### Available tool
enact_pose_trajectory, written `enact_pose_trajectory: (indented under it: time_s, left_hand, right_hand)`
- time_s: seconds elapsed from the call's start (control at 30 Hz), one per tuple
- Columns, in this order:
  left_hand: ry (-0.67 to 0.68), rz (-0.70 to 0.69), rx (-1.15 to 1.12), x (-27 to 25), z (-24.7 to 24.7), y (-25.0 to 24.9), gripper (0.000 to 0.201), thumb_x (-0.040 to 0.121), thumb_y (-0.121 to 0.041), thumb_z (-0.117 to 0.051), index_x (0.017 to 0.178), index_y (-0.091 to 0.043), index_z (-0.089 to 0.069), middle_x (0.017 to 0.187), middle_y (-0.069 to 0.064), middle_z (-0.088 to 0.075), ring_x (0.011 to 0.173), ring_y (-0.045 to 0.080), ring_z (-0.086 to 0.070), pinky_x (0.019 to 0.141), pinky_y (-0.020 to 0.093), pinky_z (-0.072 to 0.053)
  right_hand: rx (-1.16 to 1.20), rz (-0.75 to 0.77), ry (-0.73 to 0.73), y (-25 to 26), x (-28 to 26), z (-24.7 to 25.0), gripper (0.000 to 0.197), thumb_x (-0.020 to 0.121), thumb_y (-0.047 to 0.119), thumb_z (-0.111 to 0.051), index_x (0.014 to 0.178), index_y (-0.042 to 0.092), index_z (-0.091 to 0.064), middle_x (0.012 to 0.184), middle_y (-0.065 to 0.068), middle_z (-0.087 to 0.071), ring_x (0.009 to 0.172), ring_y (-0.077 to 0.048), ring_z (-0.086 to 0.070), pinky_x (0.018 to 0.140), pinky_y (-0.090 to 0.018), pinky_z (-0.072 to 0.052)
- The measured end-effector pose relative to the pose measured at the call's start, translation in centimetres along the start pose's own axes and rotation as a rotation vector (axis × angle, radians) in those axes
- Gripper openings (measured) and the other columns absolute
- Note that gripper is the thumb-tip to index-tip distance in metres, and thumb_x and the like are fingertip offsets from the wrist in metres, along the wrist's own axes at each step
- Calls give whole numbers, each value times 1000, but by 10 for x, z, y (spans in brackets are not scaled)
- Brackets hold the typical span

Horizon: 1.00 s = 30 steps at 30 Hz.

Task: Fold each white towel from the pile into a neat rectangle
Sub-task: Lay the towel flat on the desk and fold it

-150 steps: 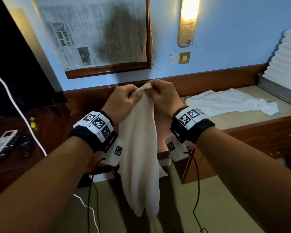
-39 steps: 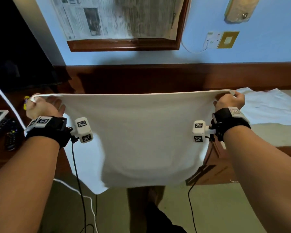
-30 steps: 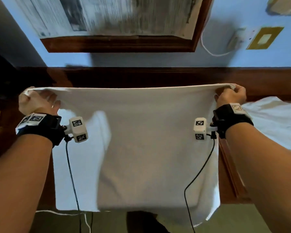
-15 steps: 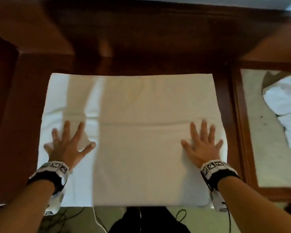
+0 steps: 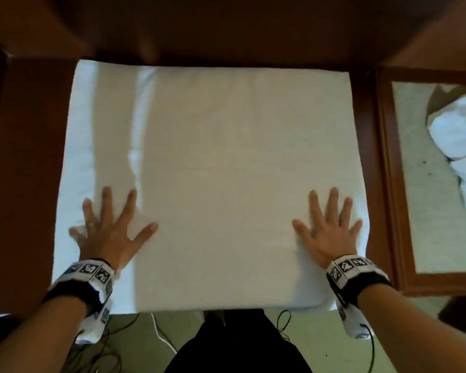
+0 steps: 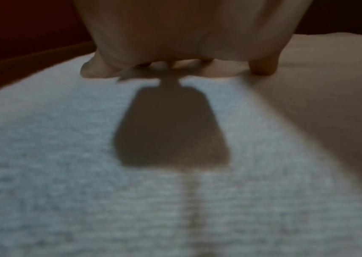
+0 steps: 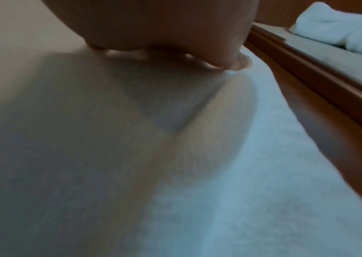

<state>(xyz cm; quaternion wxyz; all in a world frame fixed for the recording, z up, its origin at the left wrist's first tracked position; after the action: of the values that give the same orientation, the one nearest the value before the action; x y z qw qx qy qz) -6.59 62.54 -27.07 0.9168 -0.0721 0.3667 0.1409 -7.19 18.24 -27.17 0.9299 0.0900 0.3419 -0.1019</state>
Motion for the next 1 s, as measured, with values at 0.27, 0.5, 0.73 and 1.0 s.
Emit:
enact_pose_trajectory:
  time_s: [0.27,0.5,0.73,1.0]
  left_hand:
    - [-89,-66,19,68,62,-25,95,79,-85,-46,149,-58,13,163,-14,27,152,31,17,112,75,-10]
    - [4,-44,-24,-14,-11,-2,95,69,-96,-25,144,-62,23,158,-12,38,150,31,25,114,74,-3]
    - [-51,-54,43,45,29,-17,97,66,-98,-24,144,-61,21,159,-13,36,151,34,20,111,77,-8]
    - [-26,-75,-9,-8,-4,-12,96,70,-96,-22,147,-57,22,159,-13,36,151,31,23,115,73,0]
  right_hand:
    - [24,7,-84,22,79,50,78,89,77,-28,150,50,14,160,5,31,146,-34,29,112,-72,4]
    - [25,15,3,7,-6,0,80,88,80,-22,148,50,21,155,5,41,144,-33,33,114,-70,3]
    - [-10,12,-59,15,52,31,85,84,84,-25,149,51,18,158,4,36,145,-34,30,111,-73,5]
    - [-54,56,-116,18,12,8,81,90,78,-24,152,44,16,157,-2,38,144,-35,34,115,-69,5]
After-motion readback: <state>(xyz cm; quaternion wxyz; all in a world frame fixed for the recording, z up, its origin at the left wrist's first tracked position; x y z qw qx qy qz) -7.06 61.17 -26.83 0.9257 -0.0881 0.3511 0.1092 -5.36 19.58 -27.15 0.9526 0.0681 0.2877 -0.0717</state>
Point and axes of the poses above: each hand's wrist, its own x-axis towards the middle knuckle, its own z-axis out of the back of the hand, y = z × x, the point moved 2 cm from there along x, towards the middle knuckle
